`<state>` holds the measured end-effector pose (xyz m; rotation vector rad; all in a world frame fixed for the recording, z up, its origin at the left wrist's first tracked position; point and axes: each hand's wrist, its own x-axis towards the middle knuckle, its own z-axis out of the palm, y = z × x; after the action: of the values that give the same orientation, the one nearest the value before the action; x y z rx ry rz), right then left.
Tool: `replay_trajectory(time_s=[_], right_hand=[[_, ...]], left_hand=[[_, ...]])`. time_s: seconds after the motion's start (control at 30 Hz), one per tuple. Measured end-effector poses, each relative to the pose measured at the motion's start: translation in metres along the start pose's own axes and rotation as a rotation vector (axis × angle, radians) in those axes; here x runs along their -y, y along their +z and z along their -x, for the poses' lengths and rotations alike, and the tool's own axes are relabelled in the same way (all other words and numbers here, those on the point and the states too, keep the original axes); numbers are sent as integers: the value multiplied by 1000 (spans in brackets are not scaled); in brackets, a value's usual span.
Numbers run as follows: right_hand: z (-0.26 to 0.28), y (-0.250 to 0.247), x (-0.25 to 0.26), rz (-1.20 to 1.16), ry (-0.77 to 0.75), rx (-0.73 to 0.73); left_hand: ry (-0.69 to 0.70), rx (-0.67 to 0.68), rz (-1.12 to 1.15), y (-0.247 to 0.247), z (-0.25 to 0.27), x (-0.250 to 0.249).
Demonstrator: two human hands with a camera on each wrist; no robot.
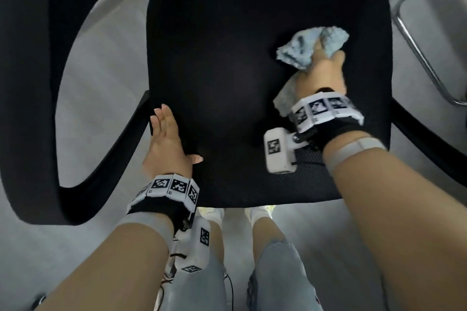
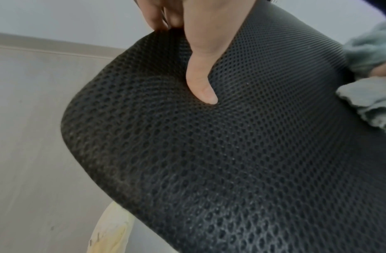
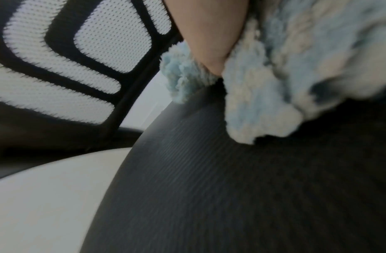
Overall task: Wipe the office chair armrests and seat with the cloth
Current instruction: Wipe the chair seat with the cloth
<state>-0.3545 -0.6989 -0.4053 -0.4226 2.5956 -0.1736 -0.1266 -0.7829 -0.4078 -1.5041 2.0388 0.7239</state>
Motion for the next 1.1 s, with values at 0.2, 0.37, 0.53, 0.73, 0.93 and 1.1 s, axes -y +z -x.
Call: replay_trajectory(time_s=[0.2,0.37,0.53,0.73,0.93,1.1], right_hand=[[38,32,24,157,-495,222],[2,-16,-46,342,-143,3],[31,8,-25,225,-92,74],[74,30,-18,134,-329,265],[60,-12,-87,31,192,72],[100,39,-15,-16,-90,283]], left_hand=[[2,18,-8,0,-1,1],[11,-2,-64,3,-1,3],[3,-19,-62,6,0,0],[57,12,-99,4,-1,7],[69,-4,-68,7,-2,8],[77,-33,-15,15,3,7]])
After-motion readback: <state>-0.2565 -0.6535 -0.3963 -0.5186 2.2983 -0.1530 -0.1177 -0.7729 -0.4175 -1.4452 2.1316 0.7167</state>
